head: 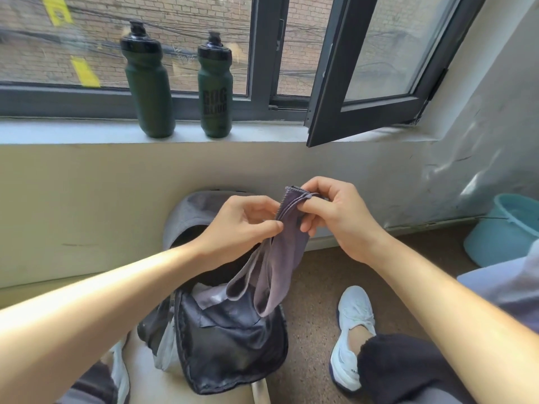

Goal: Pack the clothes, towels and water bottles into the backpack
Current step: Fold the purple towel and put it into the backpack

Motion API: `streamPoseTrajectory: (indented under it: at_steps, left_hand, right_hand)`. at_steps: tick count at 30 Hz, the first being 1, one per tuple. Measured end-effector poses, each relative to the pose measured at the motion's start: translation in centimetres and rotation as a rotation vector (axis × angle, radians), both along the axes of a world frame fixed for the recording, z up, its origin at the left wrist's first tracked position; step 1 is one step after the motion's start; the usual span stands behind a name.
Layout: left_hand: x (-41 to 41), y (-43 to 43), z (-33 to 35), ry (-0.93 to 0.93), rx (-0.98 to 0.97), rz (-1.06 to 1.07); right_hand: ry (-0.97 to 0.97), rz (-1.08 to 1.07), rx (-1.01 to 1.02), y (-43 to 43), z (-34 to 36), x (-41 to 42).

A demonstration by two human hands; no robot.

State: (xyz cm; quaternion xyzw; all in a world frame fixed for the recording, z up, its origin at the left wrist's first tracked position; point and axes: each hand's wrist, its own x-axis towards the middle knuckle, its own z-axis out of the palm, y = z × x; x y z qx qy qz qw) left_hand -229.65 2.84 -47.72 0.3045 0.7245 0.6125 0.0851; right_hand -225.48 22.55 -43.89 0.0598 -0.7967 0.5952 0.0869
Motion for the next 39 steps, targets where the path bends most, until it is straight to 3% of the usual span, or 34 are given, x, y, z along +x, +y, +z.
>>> streamPoseTrajectory:
  at_steps: [5,12,15,21,29,31,36,39]
  left_hand:
    - [-0.2,-0.4,0.2,-0.112,0.008,-0.098]
    - [-0.4,0.3,-0.9,-0.001,-0.058,-0.071]
    - [-1.0,0.5,-2.4,-0.036,-0.157,-0.025]
    - [-1.9,-0.1,-3.8,-0.277,-0.377,0.176]
    - [-3.0,-2.3,-7.8,-0.302,-0.681,0.13]
    - [-2.5,-2.2,-7.8,-0.316,-0.664,0.107]
    - [-0.3,0.2,-5.5,-0.404,-0.354,-0.028]
    - [0.9,1.9,-5.1,-0.387,-0.278,-0.109]
  right_hand:
    - [-0.037,-0.024,-0.085,0.2,0.0,0.0]
    - [-0.098,-0.015,-0.233,-0.4,0.1,0.1]
    - [-0.075,-0.033,-0.288,-0.5,0.3,0.0]
    - [0.016,-0.175,-0.352,1.1,0.7,-0.3]
    - [0.036,-0.283,-0.487,2.7,1.0,-0.5]
    - [0.04,-0.291,-0.522,3.1,1.1,-0.5]
    - [0.032,-0.266,-0.47,2.9,0.9,-0.4]
    - [0.043,-0.257,-0.468,2.6,1.1,-0.4]
